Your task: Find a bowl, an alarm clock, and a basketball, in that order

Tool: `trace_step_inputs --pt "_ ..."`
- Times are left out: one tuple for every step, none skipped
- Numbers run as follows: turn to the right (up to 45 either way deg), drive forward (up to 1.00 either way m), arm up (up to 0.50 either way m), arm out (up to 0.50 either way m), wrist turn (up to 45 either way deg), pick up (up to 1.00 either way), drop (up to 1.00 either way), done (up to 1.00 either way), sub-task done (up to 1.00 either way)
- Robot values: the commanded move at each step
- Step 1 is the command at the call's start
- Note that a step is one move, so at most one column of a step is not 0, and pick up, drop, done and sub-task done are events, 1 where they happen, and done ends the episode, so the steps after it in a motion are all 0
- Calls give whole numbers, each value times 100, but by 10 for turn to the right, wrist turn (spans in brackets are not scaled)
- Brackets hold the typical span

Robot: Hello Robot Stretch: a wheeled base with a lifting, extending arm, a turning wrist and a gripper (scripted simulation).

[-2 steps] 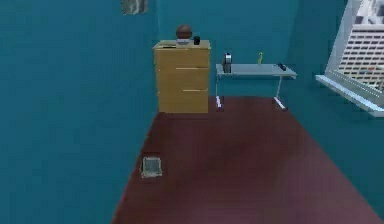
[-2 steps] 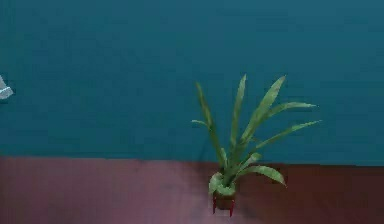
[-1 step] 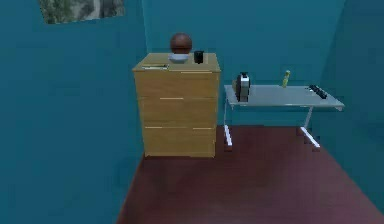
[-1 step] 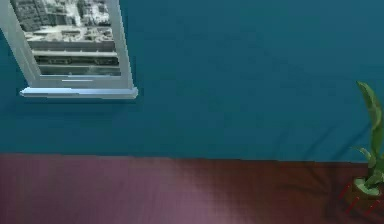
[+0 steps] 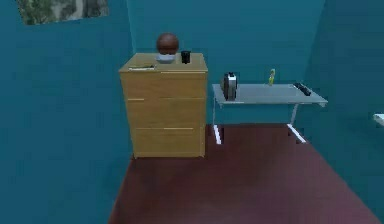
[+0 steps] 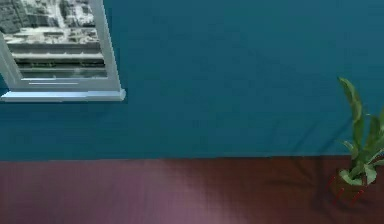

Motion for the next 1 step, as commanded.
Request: trace_step_inputs --pt "0 100 0 0 0 0 0 0 0"
